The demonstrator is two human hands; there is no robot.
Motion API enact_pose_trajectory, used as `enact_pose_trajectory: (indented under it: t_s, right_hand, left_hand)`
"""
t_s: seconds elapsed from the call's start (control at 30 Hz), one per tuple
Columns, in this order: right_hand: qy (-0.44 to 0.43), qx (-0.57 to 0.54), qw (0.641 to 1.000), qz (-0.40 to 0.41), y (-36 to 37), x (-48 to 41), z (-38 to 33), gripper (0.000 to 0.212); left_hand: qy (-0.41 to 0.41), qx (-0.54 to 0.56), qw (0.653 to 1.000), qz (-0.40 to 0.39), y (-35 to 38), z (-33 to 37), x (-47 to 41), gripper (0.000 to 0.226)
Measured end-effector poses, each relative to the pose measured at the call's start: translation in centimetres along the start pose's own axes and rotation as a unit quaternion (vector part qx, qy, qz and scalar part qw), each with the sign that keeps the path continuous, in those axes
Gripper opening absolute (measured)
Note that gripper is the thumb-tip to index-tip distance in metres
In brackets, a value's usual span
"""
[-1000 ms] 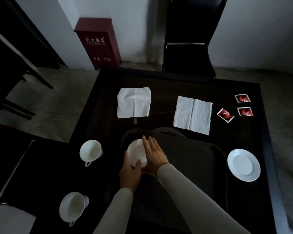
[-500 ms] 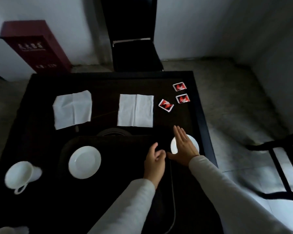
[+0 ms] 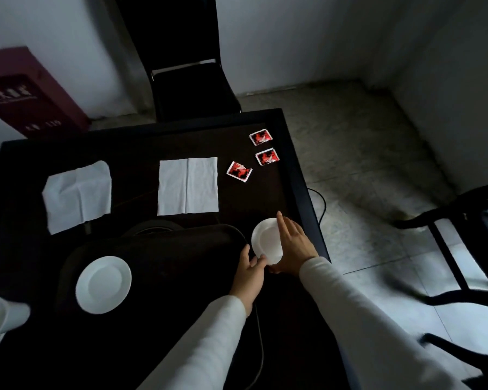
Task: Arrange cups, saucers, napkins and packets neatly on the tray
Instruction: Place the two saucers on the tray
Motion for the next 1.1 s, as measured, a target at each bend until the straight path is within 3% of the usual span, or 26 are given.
enact_pose_trajectory:
  t_s: [0.23,0.47,0.8,1.1]
  right_hand:
    - [0.042,-0.048,0.997,0.048,0.2,3.2,-0.1,0.148]
    - [-0.002,-0.064,0.994,0.089,1.4,5.6,-5.1,0.140]
    - [-0.054,-0.035,0.998,0.024,6.5,4.0,-14.4,0.143]
    - [-0.055,-0.021,0.998,0.003,7.8,1.9,-16.7,0.141]
  left_hand:
    - [0.002,0.011,1.000,-0.003,-0.9,-0.5,1.6,0.064]
    - [0.033,0.058,0.998,-0.005,-5.1,-2.5,5.6,0.060]
    - [0.024,0.118,0.990,0.079,-14.1,-5.3,7.6,0.057]
    - [-0.002,0.158,0.982,0.100,-16.3,-5.8,6.1,0.059]
Point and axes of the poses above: each hand's wrist, its own x-axis away from the middle knuckle, its own y-axis out of the palm, z = x × y, the point moved 8 cm from there along -x, towards the middle knuckle
